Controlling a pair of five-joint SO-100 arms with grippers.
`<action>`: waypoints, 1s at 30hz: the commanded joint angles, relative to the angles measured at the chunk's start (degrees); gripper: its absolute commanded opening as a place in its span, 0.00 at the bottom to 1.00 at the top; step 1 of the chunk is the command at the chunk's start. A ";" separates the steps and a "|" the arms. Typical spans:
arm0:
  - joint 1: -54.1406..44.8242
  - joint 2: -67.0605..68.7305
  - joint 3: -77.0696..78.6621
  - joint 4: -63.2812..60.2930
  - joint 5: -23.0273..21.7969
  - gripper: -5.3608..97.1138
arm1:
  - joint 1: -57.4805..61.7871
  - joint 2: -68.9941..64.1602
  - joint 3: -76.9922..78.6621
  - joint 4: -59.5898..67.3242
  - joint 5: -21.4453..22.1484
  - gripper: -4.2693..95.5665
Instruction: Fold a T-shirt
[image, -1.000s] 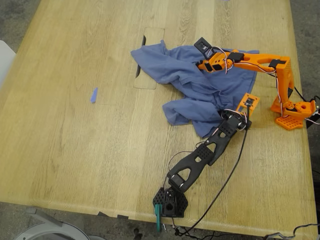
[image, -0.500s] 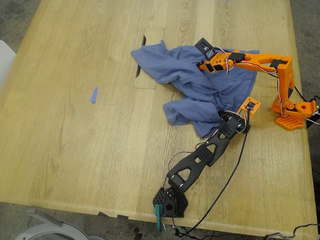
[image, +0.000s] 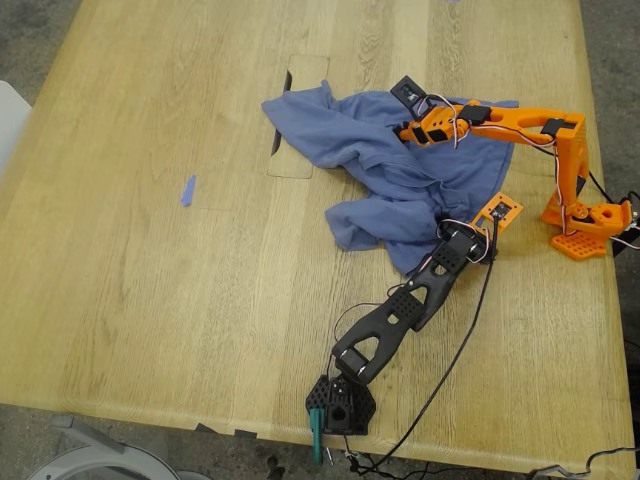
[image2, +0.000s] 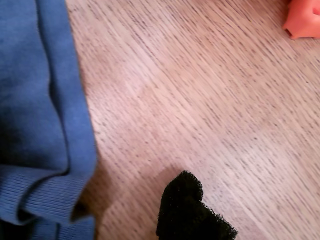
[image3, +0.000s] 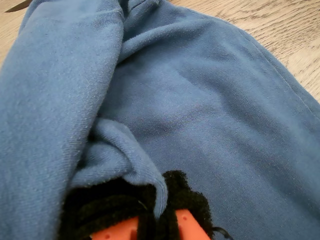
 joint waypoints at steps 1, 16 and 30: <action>-6.77 0.26 -1.58 -0.35 2.20 0.63 | -0.26 4.92 -0.35 -0.53 0.00 0.04; -8.96 -0.35 -1.58 -0.44 5.01 0.41 | -0.70 4.92 -1.14 -0.53 0.00 0.04; -9.84 -1.85 -1.49 -0.70 2.90 0.10 | -1.14 4.92 -1.67 -0.53 -0.09 0.04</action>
